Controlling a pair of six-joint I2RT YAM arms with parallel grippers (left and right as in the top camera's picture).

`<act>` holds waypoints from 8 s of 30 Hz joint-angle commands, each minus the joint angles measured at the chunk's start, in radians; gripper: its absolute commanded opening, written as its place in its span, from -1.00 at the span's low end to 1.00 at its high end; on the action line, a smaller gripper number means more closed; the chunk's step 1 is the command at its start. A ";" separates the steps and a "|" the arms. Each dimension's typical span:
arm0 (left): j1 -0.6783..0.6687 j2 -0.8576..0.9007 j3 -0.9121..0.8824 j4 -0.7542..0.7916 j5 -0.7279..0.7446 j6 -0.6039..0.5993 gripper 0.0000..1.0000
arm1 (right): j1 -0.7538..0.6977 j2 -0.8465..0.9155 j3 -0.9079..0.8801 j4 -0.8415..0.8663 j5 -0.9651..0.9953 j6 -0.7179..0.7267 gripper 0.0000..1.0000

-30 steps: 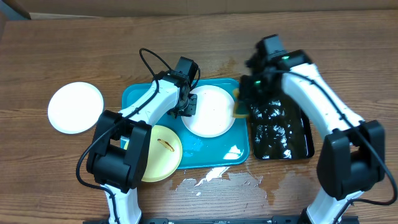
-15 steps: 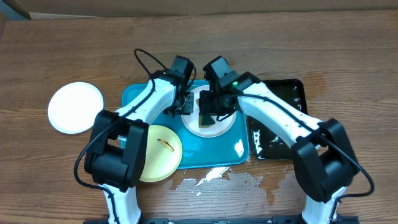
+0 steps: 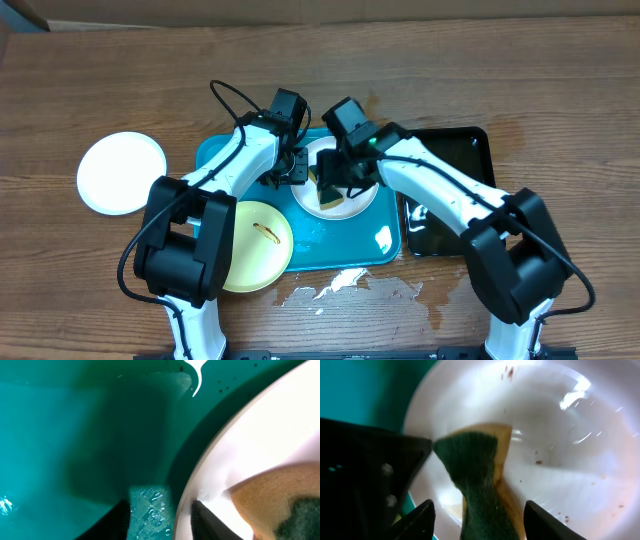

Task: Clean dirty plates on tray and stack at the side
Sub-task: 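Scrub the white plate again with the sponge in right gripper, then lift the sponge away and move right gripper over black tray, then lift the white plate with left gripper and tip it over black tray, then carry the white plate left and stack it on the cleaned plate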

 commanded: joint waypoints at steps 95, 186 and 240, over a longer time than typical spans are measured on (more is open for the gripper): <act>0.035 0.012 -0.006 -0.027 0.082 0.011 -0.57 | 0.007 0.100 0.021 0.134 0.058 -0.014 -0.10; -0.256 0.013 0.410 0.077 0.082 -0.113 -0.92 | -0.790 -0.314 0.027 -0.691 0.178 -0.223 -0.68; -0.657 -0.003 0.410 0.466 -1.057 0.141 -0.92 | -0.798 -0.314 0.026 -0.676 0.083 -0.214 -0.89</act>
